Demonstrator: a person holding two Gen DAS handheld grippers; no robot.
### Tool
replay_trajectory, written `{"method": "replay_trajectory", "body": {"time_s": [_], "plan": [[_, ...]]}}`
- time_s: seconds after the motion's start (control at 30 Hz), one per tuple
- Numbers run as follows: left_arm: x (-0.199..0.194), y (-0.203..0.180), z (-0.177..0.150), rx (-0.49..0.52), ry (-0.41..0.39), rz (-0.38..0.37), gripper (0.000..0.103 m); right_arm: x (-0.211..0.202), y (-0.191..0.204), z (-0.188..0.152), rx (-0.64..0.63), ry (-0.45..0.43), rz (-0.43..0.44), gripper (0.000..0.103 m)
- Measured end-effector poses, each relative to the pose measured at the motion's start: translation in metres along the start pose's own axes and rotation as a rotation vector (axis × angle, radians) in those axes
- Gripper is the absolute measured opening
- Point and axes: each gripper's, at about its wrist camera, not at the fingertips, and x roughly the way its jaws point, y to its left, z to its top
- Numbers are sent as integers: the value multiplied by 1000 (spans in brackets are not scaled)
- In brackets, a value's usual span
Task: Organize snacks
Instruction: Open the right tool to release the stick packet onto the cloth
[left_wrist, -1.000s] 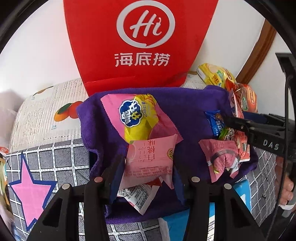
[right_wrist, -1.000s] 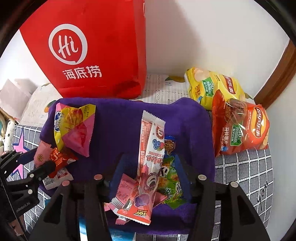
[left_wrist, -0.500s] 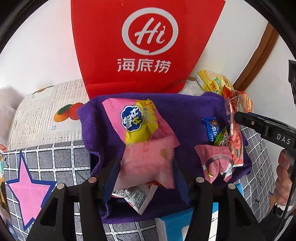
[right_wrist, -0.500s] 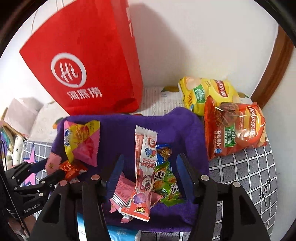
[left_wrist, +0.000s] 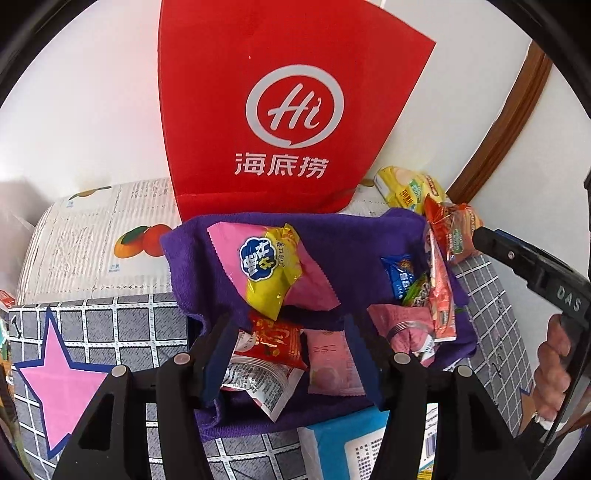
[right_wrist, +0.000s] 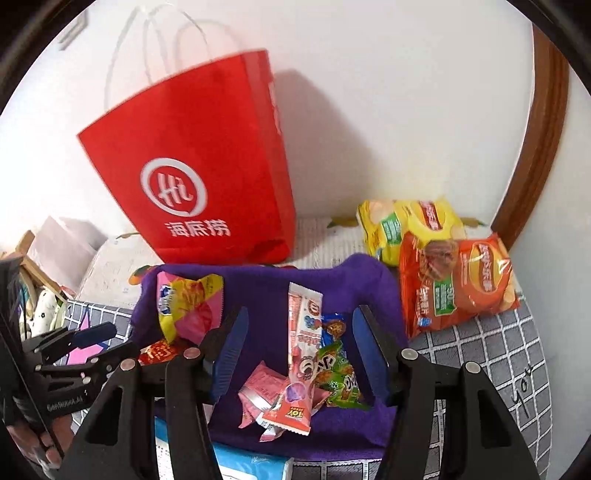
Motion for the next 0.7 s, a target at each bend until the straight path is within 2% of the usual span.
{"method": "replay_trajectory", "body": {"time_s": [0.23,0.3,0.43,0.5,0.7], "plan": [[-10,-4,0,5,-10,-27,58,-19,6,-27,-25,-14,-20,59],[-14,-7,0,11,-15,-34,58,-24,0,-45,-8,16,-13,58],[-21,-11,-1,19,-21,-46,58,-27,-17,-83,29,88,-23,45],[-25,-12,-2,22,-28,-51,58,-27,-29,-106,51,127,-51,44],[-34,-17,-3,32,-42,-67,58,-16,-64,-155,152,234,-57,44]]}}
